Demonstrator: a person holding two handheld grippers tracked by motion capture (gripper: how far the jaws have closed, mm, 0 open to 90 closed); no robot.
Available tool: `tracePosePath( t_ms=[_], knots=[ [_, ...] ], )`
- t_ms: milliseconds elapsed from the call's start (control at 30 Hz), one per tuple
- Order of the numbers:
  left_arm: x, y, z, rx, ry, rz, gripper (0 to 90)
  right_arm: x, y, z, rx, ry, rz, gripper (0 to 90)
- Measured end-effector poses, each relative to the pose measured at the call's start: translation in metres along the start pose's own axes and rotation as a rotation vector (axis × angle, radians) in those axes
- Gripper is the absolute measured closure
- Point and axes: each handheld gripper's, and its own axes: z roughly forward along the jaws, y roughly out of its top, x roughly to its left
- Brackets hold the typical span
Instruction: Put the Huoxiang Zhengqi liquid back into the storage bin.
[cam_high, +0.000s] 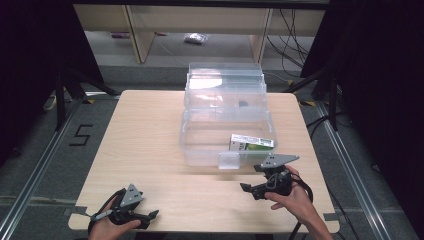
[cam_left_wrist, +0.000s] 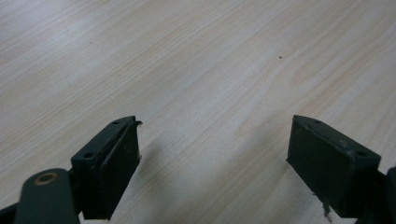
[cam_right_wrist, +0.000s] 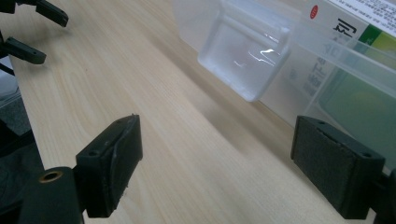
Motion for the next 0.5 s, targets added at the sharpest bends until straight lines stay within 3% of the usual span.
tracePosePath(
  t_ms=[100,133,267,433,500],
  knots=[
    [0.001,0.000,-0.001,0.004,-0.001,0.002,16.3,0.000,-0.006,0.001,0.004,-0.003,0.007,17.2],
    [0.001,0.000,0.000,0.001,0.003,0.003,16.2,0.002,-0.008,0.001,0.011,-0.003,0.039,17.2],
    [0.000,0.000,0.000,-0.003,0.000,-0.007,16.2,0.000,-0.012,0.002,0.010,-0.006,0.011,17.1],
    [0.000,0.000,0.000,0.001,-0.001,0.000,16.2,0.004,-0.018,0.003,0.016,0.000,0.037,16.9],
    [0.000,0.000,0.000,0.000,0.000,0.000,16.2,0.003,-0.019,0.003,0.008,-0.004,0.023,16.9]
  ],
)
